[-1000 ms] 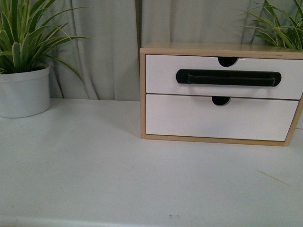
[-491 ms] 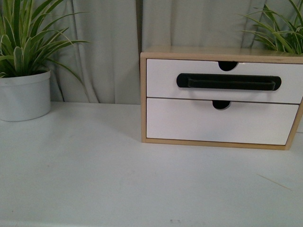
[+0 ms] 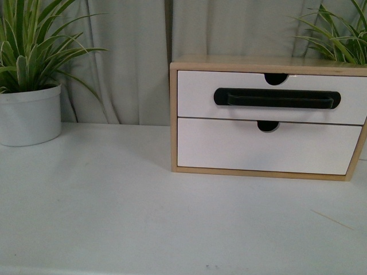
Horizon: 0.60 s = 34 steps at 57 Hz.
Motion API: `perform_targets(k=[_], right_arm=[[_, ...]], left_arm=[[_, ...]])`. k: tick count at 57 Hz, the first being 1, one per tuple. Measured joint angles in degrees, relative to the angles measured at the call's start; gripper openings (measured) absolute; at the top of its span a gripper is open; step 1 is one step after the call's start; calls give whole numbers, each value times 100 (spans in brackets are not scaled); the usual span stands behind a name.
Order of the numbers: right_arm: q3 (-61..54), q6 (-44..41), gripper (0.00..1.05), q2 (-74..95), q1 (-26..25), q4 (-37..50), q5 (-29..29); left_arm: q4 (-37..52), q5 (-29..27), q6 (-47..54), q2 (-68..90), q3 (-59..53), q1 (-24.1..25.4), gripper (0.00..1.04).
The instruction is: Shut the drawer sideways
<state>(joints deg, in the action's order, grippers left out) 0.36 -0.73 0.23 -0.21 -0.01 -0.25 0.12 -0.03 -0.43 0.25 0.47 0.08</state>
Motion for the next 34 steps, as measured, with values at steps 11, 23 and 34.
perform_targets(k=[11, 23, 34], right_arm=[[0, 7, 96, 0, 0, 0, 0], [0, 7, 96, 0, 0, 0, 0], [0, 7, 96, 0, 0, 0, 0]], left_arm=[[0, 0, 7, 0, 0, 0, 99], [0, 0, 7, 0, 0, 0, 99], [0, 0, 7, 0, 0, 0, 99]])
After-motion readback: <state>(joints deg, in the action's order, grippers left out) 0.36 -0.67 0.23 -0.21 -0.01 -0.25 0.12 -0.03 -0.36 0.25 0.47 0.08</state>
